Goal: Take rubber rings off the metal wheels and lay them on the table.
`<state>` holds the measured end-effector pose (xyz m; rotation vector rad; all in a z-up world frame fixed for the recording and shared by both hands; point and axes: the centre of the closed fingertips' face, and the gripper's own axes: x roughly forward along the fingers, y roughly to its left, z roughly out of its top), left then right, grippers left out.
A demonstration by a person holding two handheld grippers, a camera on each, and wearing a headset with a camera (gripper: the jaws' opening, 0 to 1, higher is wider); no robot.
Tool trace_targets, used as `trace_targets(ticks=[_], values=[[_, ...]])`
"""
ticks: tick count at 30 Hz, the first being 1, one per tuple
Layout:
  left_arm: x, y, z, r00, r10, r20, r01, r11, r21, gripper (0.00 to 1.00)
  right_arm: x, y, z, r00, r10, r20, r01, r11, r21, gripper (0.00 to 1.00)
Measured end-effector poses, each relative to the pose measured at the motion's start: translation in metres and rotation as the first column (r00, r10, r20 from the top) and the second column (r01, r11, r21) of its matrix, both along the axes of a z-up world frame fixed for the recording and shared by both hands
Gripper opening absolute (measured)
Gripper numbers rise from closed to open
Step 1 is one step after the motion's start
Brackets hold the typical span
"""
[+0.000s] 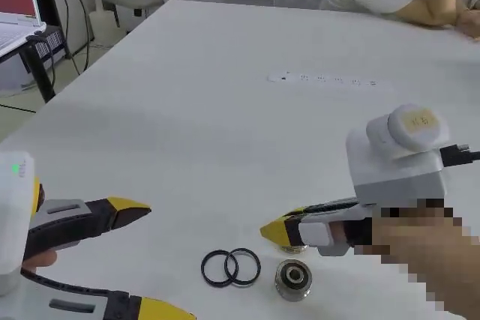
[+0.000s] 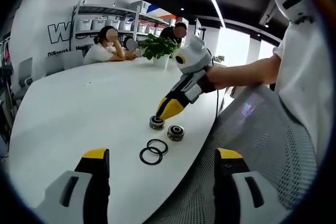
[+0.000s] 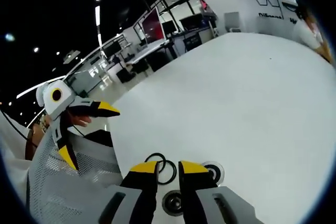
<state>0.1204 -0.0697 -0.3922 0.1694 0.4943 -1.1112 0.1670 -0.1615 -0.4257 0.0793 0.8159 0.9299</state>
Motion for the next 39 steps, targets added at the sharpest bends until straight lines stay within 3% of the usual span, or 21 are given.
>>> trace_targets(ticks=[12, 18, 23, 30, 33, 34, 36, 39], values=[[-0.002, -0.003, 0.006, 0.999, -0.033, 0.018, 0.033, 0.999, -0.003, 0.86, -0.007, -0.01, 0.043, 0.993, 0.053, 0.103, -0.054, 0.999, 0.003, 0.33], [-0.003, -0.002, 0.007, 0.999, -0.04, 0.028, 0.04, 0.999, 0.013, 0.92, -0.015, -0.026, 0.065, 0.979, 0.07, 0.194, -0.067, 0.998, -0.019, 0.39], [-0.001, 0.0, 0.009, 0.999, -0.04, 0.03, 0.039, 0.999, 0.017, 0.94, -0.021, -0.038, 0.087, 0.96, 0.055, 0.273, -0.057, 0.998, -0.002, 0.47], [0.003, 0.002, 0.015, 0.999, -0.033, 0.04, 0.033, 0.999, 0.003, 0.95, -0.026, -0.062, 0.111, 0.922, 0.041, 0.384, -0.04, 0.999, -0.012, 0.58], [0.005, 0.004, 0.016, 0.999, -0.029, 0.043, 0.029, 1.0, 0.002, 0.96, -0.02, -0.076, 0.122, 0.888, 0.0, 0.459, -0.011, 1.0, 0.02, 0.64], [0.006, 0.004, 0.016, 0.999, -0.028, 0.042, 0.028, 1.0, 0.001, 0.96, -0.021, -0.079, 0.122, 0.887, -0.011, 0.461, -0.004, 1.0, 0.031, 0.66], [0.007, 0.006, 0.016, 0.999, -0.024, 0.042, 0.024, 1.0, 0.002, 0.96, -0.02, -0.084, 0.128, 0.873, -0.045, 0.486, 0.01, 0.997, 0.075, 0.7], [0.008, 0.008, 0.016, 0.999, -0.017, 0.04, 0.017, 1.0, 0.001, 0.96, -0.022, -0.093, 0.126, 0.865, -0.068, 0.498, 0.024, 0.995, 0.093, 0.76]])
